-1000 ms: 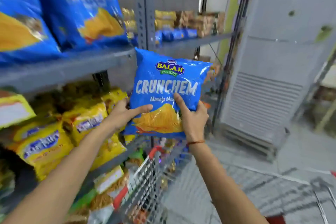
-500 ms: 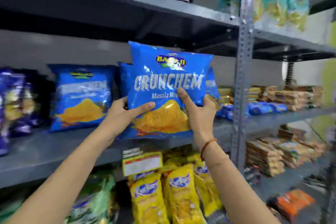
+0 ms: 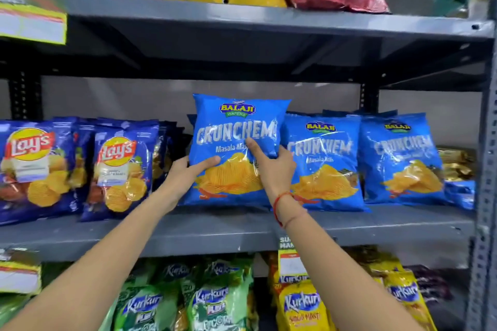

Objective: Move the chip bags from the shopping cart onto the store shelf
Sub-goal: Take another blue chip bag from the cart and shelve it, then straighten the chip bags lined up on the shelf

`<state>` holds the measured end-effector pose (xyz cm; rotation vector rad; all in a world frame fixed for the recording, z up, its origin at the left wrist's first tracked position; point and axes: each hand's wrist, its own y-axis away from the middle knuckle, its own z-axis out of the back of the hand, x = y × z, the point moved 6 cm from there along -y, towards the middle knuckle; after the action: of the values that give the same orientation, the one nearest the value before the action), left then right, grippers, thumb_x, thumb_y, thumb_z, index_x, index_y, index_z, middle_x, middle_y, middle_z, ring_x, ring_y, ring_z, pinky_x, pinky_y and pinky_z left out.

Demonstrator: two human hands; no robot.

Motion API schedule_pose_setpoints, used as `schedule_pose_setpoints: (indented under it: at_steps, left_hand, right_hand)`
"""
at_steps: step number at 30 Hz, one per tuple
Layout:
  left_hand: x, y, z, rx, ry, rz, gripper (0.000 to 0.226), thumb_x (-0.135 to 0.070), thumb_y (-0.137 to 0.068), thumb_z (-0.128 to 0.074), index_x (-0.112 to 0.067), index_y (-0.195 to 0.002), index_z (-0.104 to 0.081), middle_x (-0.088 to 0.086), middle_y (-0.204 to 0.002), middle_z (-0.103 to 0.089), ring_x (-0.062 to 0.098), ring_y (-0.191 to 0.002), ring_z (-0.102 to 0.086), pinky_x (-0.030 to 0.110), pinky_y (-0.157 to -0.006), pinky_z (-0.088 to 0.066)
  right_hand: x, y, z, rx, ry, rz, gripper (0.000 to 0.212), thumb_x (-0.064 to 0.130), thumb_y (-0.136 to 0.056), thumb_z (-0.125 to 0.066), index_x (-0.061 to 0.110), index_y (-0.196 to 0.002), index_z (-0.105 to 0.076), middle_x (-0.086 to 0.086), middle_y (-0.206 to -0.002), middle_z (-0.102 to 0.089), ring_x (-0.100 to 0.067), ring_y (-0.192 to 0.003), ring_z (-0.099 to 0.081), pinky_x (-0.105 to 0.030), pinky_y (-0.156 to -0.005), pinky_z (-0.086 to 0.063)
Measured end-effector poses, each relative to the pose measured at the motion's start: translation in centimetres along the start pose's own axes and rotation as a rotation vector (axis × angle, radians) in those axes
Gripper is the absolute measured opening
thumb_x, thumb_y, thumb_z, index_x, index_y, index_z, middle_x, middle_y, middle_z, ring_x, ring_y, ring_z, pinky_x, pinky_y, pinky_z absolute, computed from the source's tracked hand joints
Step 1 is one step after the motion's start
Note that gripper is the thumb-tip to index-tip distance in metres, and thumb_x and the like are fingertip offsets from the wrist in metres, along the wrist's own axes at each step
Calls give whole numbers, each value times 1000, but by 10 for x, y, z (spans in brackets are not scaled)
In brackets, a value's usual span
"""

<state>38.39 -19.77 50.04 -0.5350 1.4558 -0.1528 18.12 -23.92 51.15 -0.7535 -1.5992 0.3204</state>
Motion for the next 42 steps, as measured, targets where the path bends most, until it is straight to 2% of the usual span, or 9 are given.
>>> schedule_pose_setpoints:
  at_steps: [5, 14, 18, 21, 25, 29, 33, 37, 42]
  left_hand:
    - [27, -9, 13, -56, -28, 66, 37, -41, -64, -78, -21, -93, -67, -5, -85, -75, 13, -73, -73, 24, -60, -54]
    - [46, -8, 12, -44, -81, 123, 32, -46, -71, -74, -23, -91, -65, -6, -87, -73, 6, -66, -72, 14, -47, -51]
    - [43, -2, 15, -65, -222, 112, 44, -50, -74, -69, -20, -103, -58, -4, -105, -67, 10, -84, -67, 21, -68, -51]
    - [26, 14, 23, -173, -424, -27, 61, -44, -79, -66, -14, -128, -45, -8, -108, -52, 4, -87, -55, 17, -73, -43]
    - [7, 59, 40, -211, -618, -222, 60, -46, -82, -62, -20, -132, -43, -3, -120, -49, 14, -108, -51, 27, -86, -41]
    - [0, 101, 76, -325, -1037, -296, 47, -46, -85, -57, -18, -122, -53, 2, -121, -56, 22, -112, -53, 38, -85, -46]
    - [5, 123, 119, -421, -1263, -188, 50, -48, -86, -53, -9, -119, -55, 10, -115, -58, 32, -108, -53, 46, -82, -49]
    - [25, 132, 144, -364, -1381, -86, 64, -58, -88, -41, -8, -127, -50, 10, -120, -59, 30, -113, -52, 43, -93, -42]
    - [38, 142, 147, -345, -1399, -175, 73, -61, -85, -21, -10, -124, -56, 7, -125, -62, 25, -118, -53, 42, -108, -32]
  right_hand:
    - [-14, 1, -19, 71, 64, -19, 38, 65, -65, -72, 31, -62, -55, 24, -57, -59, 9, -61, -57, -12, -55, -37]
    - [-42, 0, -25, 85, 224, -119, 53, 70, -69, -64, 19, -86, -62, -1, -92, -68, -20, -89, -54, -42, -83, -49]
    - [-39, 4, -24, 89, 298, -109, 67, 64, -76, -62, 11, -115, -54, -13, -113, -65, -33, -106, -58, -48, -91, -49]
    - [-24, 11, -20, -2, 322, 59, 78, 52, -81, -65, 7, -138, -38, -16, -133, -54, -34, -124, -48, -49, -99, -44]
    - [12, 36, -28, -140, 427, 384, 64, 40, -84, -64, 6, -135, -43, -18, -129, -51, -35, -116, -46, -43, -93, -41]
    - [24, 60, -78, 154, 181, 344, 46, 38, -83, -67, 12, -118, -54, -3, -113, -57, -23, -104, -54, -26, -87, -38]
    - [14, 88, -143, 556, 126, 162, 63, 46, -74, -74, 12, -123, -52, 4, -97, -56, -12, -81, -54, -16, -71, -41]
    - [-10, 108, -188, 740, 182, -5, 86, 48, -69, -79, 10, -135, -41, -8, -126, -57, -21, -110, -55, -27, -89, -41]
    - [-34, 118, -214, 932, 85, -253, 44, 35, -67, -83, 27, -102, -59, 4, -115, -68, -17, -107, -61, -30, -93, -47]
